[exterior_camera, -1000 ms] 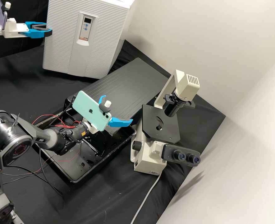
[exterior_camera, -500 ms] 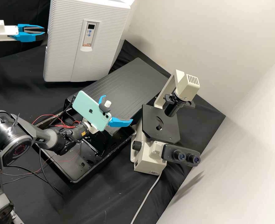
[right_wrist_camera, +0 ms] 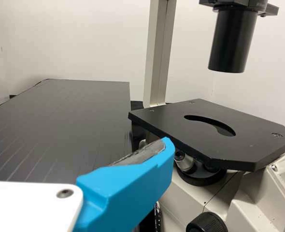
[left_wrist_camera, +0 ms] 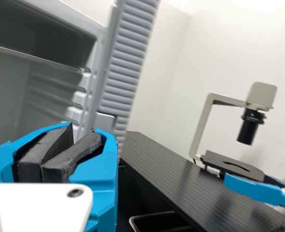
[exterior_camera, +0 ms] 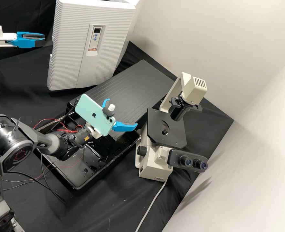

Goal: Open the incubator door

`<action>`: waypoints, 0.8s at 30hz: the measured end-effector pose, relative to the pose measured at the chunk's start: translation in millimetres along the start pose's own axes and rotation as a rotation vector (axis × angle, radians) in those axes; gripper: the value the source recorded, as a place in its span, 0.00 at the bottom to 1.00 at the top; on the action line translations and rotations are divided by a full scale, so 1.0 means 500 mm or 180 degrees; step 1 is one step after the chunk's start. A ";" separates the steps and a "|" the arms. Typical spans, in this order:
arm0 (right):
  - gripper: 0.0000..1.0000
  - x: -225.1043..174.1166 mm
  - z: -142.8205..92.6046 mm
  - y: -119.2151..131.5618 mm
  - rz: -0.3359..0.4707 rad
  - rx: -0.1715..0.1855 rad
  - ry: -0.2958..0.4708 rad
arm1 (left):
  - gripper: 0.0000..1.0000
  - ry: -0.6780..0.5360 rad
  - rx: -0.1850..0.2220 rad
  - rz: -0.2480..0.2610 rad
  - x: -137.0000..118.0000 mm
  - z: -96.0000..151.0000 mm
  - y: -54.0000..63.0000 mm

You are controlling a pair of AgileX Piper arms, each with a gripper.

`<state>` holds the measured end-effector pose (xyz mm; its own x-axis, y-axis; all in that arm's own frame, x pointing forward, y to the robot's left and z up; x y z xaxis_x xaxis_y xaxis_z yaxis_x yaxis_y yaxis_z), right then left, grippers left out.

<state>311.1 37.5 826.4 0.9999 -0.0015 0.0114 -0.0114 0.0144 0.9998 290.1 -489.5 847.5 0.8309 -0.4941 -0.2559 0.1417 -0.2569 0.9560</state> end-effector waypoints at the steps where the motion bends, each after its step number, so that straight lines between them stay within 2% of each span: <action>1: 1.00 0.000 0.000 0.000 0.0000 0.0000 0.0000 | 0.00 0.0018 -0.0019 0.0029 -0.001 -0.001 0.002; 4: 1.00 0.000 0.000 0.000 0.0000 0.0000 0.0000 | 0.00 0.0084 -0.0109 0.0087 -0.006 -0.007 0.006; 8: 1.00 0.000 0.000 0.000 0.0000 0.0000 0.0000 | 0.00 0.0227 -0.0166 0.0139 -0.024 -0.019 0.003; 11: 1.00 0.000 0.000 0.000 0.0000 0.0000 0.0000 | 0.00 0.0376 -0.0175 0.0257 -0.037 -0.031 0.007; 14: 1.00 0.000 0.000 0.000 0.0000 0.0000 0.0000 | 0.00 0.0534 -0.0093 0.0390 -0.042 -0.049 0.013; 17: 1.00 0.000 0.000 0.000 0.0000 0.0000 0.0000 | 0.00 0.0639 -0.0019 0.0436 -0.036 -0.065 0.018; 24: 1.00 0.000 0.000 0.000 0.0000 0.0000 0.0000 | 0.00 0.0762 0.0277 0.0353 0.002 -0.102 0.036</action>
<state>311.1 37.5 826.4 0.9999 -0.0015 0.0114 -0.0114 0.0144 0.9998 320.9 -452.0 871.8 0.9437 -0.3156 -0.0992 0.0045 -0.2877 0.9577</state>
